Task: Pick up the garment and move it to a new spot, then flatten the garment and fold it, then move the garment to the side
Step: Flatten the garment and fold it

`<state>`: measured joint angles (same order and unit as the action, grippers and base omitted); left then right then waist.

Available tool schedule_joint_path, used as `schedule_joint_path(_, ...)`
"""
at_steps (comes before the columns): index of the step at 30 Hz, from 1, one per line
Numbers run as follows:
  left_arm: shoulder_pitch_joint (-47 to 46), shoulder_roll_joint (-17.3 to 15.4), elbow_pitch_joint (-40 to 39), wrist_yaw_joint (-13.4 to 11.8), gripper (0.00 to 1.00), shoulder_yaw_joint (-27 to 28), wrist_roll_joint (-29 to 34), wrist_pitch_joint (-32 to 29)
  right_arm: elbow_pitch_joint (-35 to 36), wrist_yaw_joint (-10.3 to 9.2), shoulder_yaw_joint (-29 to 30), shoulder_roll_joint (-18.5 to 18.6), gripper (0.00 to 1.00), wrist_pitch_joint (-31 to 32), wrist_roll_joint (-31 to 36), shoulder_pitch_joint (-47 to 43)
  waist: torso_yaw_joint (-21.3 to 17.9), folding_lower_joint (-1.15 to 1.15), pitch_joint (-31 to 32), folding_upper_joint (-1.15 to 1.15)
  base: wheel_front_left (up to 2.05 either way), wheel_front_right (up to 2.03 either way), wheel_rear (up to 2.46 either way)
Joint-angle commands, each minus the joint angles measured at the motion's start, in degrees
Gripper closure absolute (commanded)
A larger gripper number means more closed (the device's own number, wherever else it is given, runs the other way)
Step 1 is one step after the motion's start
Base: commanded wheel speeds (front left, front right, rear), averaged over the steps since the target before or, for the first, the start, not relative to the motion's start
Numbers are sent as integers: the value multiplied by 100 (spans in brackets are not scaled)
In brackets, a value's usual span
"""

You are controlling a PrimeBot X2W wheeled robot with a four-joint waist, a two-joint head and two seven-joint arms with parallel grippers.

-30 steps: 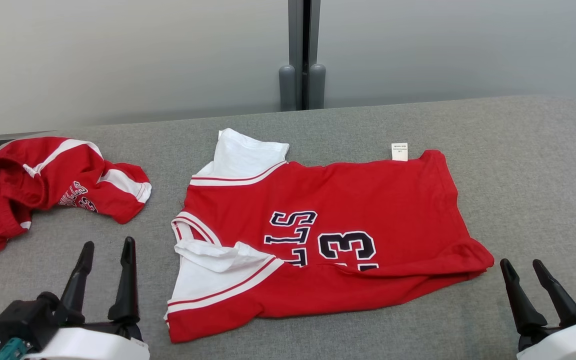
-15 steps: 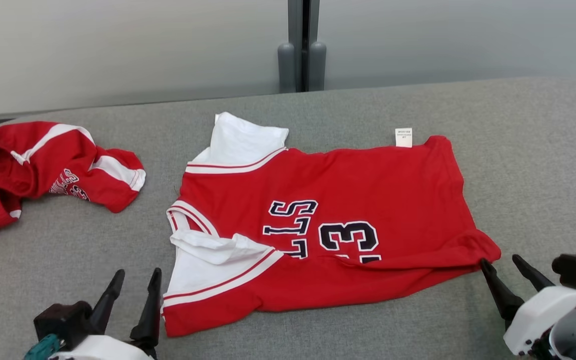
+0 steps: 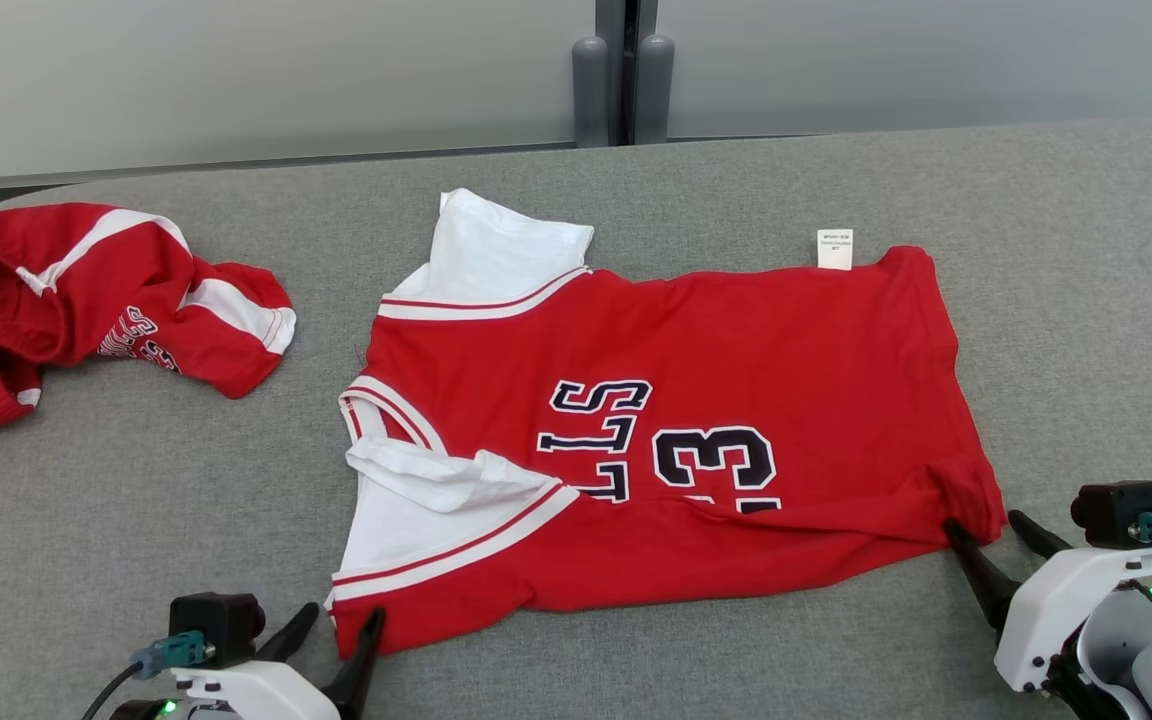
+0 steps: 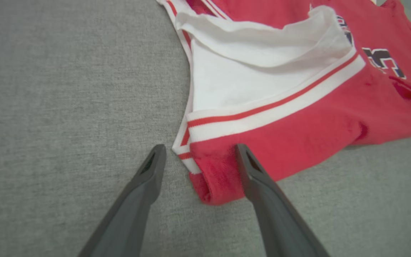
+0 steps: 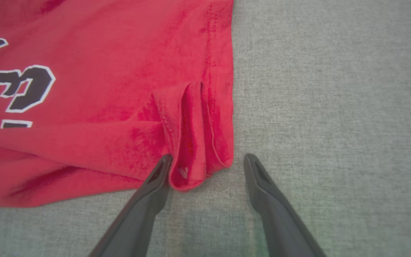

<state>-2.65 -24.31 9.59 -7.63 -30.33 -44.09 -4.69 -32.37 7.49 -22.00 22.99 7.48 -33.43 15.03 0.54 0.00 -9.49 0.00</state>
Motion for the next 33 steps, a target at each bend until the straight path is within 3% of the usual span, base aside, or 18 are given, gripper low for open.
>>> schedule_joint_path(1,-80,-18,3,36,0,-7,-67,-63,-80,1,-44,1,0,-7,-36,-23,9,0,-9,0,0,0,0)
schedule_joint_path(6,-194,99,216,154,0,-158,-209,-411,-209,1,-109,14,0,-54,-72,30,32,0,0,0,0,0,0)
schedule_joint_path(7,-230,96,290,172,12,-190,-209,-460,-217,1,-133,10,0,-70,-70,55,32,0,8,0,0,0,0)
schedule_joint_path(9,-292,113,410,206,76,-233,-196,-517,-239,1,-155,26,5,-112,-38,106,28,0,25,0,0,0,0)
schedule_joint_path(10,-319,143,447,222,100,-249,-221,-533,-242,1,-162,26,28,-130,-34,123,25,0,32,0,0,0,0)
schedule_joint_path(11,-335,165,476,245,100,-262,-238,-544,-244,1,-163,39,50,-159,-10,145,20,0,40,0,0,0,0)
schedule_joint_path(12,-338,178,506,264,100,-262,-245,-537,-255,1,-167,46,56,-179,-14,165,15,0,50,0,0,0,0)
schedule_joint_path(13,-344,175,529,259,100,-262,-251,-532,-264,0,-173,45,69,-181,-20,178,9,0,63,0,0,0,0)
schedule_joint_path(14,-350,172,552,281,100,-258,-263,-520,-275,-1,-182,52,100,-180,-30,183,4,0,85,0,0,0,0)
schedule_joint_path(18,-267,169,521,295,100,-226,-317,-460,-295,-2,-178,73,100,-208,-94,109,1,0,204,0,0,0,0)
schedule_joint_path(23,-21,-65,163,286,100,-194,-448,-651,-107,-2,-133,165,100,-70,-301,-95,-8,0,363,0,0,0,0)
schedule_joint_path(33,751,-815,-1016,-35,100,-135,-712,-1367,706,-7,138,646,100,1144,-890,-932,-21,0,434,0,0,0,0)
